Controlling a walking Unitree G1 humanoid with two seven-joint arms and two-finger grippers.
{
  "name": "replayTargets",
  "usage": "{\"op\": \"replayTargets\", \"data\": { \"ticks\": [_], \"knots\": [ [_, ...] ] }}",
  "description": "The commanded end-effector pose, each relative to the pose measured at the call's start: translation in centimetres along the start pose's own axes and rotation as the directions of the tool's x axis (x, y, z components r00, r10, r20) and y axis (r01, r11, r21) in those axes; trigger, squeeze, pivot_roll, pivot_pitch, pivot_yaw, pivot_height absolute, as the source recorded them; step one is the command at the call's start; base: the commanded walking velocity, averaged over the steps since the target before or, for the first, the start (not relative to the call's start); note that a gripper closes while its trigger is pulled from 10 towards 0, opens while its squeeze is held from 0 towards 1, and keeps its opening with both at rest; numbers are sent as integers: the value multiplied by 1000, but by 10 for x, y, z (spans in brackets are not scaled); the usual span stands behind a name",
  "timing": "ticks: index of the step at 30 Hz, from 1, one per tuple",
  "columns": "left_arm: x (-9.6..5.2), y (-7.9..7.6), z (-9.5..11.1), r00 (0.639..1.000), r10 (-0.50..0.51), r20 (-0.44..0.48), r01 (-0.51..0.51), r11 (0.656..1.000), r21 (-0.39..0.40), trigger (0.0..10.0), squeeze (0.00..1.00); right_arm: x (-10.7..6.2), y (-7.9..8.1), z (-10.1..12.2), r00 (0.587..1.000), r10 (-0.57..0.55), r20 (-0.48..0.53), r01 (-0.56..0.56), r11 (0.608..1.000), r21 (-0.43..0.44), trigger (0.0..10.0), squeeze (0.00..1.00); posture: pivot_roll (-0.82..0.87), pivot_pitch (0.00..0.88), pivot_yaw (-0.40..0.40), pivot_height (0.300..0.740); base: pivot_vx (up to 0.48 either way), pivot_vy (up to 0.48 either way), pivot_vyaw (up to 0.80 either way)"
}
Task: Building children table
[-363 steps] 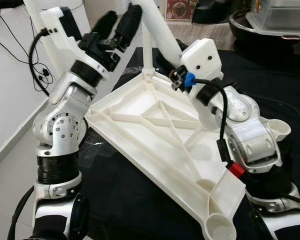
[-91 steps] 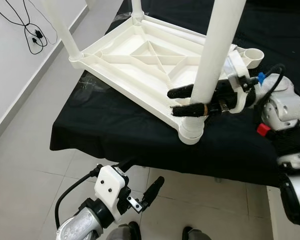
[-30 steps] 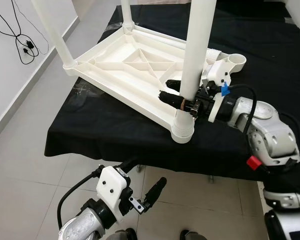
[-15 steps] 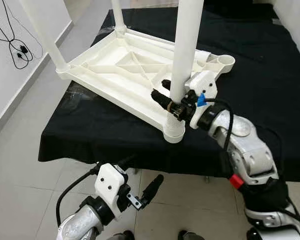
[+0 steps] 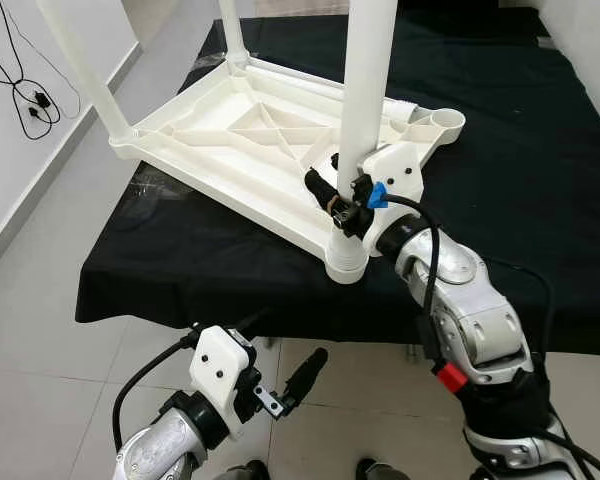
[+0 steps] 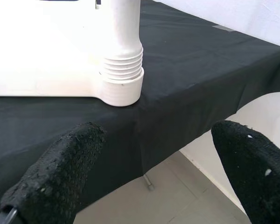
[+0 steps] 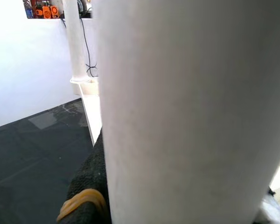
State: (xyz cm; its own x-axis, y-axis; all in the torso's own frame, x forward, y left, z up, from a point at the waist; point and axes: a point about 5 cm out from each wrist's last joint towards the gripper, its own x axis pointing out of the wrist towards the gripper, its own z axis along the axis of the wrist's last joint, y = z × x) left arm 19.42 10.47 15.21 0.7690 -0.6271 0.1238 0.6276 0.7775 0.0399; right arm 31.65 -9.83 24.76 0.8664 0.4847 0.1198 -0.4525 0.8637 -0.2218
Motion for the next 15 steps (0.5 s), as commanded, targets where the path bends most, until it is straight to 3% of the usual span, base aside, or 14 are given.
{"op": "replayTargets", "data": {
  "ticks": [1, 15],
  "knots": [
    [-2, 0, -5, 1000, 5, -15, -5, 1000, -13, 10000, 0, -9, -2, -63, 948, -50, -314, 64, 997, 33, 10000, 0, -6, 272, 63, 740, 0, 0, 0],
    [-2, 1, -5, 1000, 6, -16, -6, 1000, -9, 10000, 0, -6, -2, -60, 938, -116, -327, 131, 991, 25, 10000, 0, -2, 271, 68, 740, 0, 0, 0]
  ]
}}
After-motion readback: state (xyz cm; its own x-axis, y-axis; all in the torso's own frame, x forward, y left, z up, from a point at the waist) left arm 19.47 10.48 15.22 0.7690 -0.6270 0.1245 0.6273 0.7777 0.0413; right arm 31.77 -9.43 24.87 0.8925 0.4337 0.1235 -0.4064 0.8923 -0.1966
